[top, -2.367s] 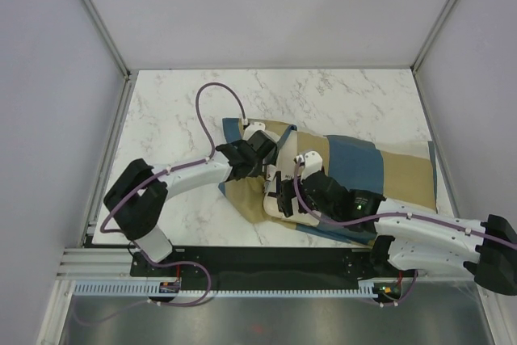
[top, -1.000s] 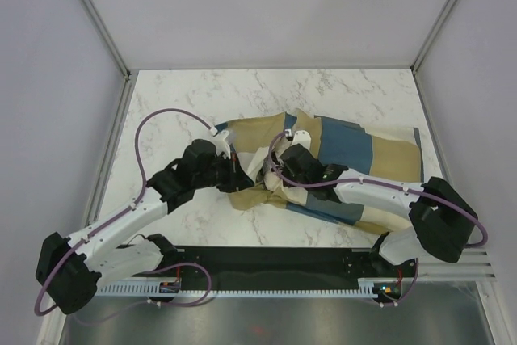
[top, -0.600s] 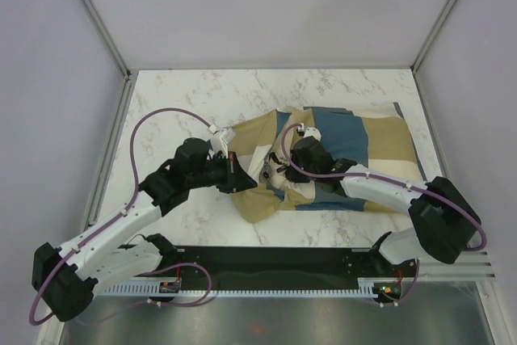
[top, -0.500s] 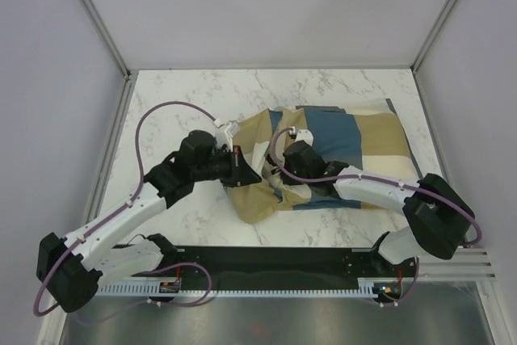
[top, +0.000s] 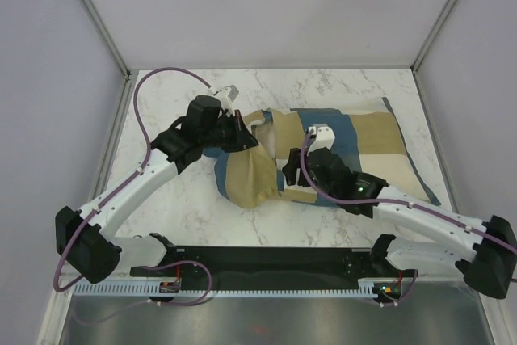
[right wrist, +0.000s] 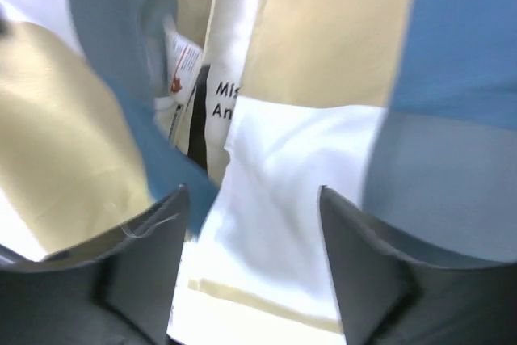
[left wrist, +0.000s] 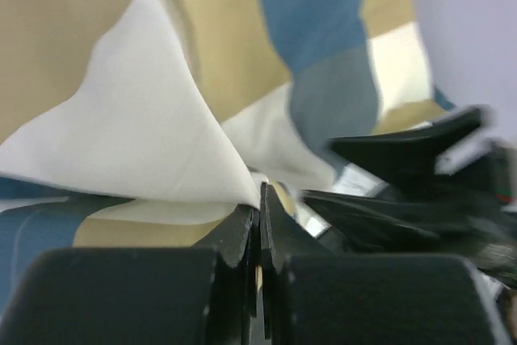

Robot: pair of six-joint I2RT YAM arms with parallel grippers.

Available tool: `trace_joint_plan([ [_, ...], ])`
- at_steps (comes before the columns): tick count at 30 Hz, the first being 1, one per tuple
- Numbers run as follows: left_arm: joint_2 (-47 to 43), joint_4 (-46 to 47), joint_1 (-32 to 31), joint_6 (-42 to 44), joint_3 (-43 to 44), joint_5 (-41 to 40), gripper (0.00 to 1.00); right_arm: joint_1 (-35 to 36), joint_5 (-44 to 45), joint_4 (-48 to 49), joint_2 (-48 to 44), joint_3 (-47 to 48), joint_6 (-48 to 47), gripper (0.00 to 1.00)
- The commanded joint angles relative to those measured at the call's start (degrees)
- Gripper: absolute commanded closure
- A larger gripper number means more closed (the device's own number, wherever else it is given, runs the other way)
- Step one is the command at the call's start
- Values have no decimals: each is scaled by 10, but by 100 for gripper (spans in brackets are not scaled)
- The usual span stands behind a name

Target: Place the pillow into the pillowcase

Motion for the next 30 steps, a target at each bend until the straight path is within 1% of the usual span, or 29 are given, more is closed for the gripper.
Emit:
trace_joint_plan([
  [1,-10,-64,6,48,17,-142,98,-24,33,-129,-64,46,-15,25],
  [2,-21,-69,6,48,14,-197,98,-30,33,-146,-73,47,-13,13],
  [3,-28,-73,8,48,12,-219,98,-37,34,-163,-81,47,-8,8],
  [5,-40,-90,17,48,10,-268,98,-56,37,-207,-103,39,19,2],
  [7,-58,-94,38,44,11,-268,98,-70,44,-255,-130,29,50,2],
  [8,-61,-95,46,44,12,-253,98,-73,42,-271,-139,27,78,2],
  [10,-65,-98,61,43,19,-242,98,-73,27,-298,-163,17,87,2],
  [12,-65,-109,72,47,26,-242,98,-73,19,-306,-176,9,71,2],
  [14,-64,-118,99,48,36,-246,98,-72,23,-309,-187,-4,64,2],
  [15,-65,-124,111,52,39,-246,98,-72,-15,-287,-190,-6,44,2],
  [17,-73,-130,145,53,41,-244,98,-72,-16,-280,-181,-9,48,2],
  [19,-80,-137,177,58,45,-241,98,-72,5,-287,-159,-5,77,2],
  [21,-94,-144,197,61,43,-248,98,-72,21,-297,-141,-4,108,2],
  [22,-101,-151,211,60,41,-257,98,-72,35,-302,-133,-2,148,2],
  [24,-121,-151,216,56,24,-297,98,-74,37,-310,-112,-3,185,2],
  [25,-124,-148,217,55,19,-306,98,-73,37,-310,-104,-5,222,2],
  [26,-130,-147,217,55,13,-307,97,-73,39,-316,-96,-5,239,2],
  [27,-130,-146,218,57,5,-300,91,-73,39,-321,-81,-4,256,2],
  [28,-129,-147,218,60,1,-289,69,-72,37,-322,-75,-4,269,2],
  [30,-132,-147,218,63,-14,-253,36,-73,38,-332,-66,-3,307,2],
])
